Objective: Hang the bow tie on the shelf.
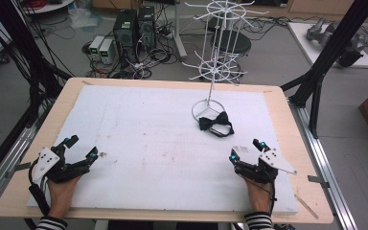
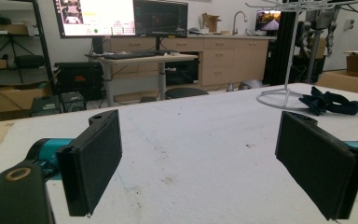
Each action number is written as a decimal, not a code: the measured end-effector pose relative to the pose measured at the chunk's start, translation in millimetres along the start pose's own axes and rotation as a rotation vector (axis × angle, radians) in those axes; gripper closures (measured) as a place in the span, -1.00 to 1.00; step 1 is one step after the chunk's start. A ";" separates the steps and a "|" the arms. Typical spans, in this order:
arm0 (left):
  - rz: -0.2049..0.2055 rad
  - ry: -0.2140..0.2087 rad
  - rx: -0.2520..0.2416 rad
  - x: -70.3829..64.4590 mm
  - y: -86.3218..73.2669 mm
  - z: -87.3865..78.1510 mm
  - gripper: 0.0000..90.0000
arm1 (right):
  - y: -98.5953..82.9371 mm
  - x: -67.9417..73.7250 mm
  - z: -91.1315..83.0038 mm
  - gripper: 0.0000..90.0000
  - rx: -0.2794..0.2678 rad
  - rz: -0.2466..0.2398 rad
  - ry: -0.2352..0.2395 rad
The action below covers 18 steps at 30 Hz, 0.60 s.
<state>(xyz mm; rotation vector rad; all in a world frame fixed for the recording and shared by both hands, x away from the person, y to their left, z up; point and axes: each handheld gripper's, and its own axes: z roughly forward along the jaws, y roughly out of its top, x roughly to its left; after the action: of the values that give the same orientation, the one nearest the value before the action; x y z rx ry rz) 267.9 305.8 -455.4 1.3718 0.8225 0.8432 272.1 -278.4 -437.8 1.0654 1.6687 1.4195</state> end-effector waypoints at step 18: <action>-0.002 -0.002 0.002 0.5 0.0 -0.1 -0.67 | 49.2 -10.6 29.8 -0.79 0.143 -0.057 0.030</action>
<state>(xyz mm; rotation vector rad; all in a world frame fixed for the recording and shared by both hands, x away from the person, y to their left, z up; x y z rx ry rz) 268.0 306.3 -455.3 1.3738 0.8231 0.8396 310.6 -272.3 -394.2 1.0699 1.8302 1.3011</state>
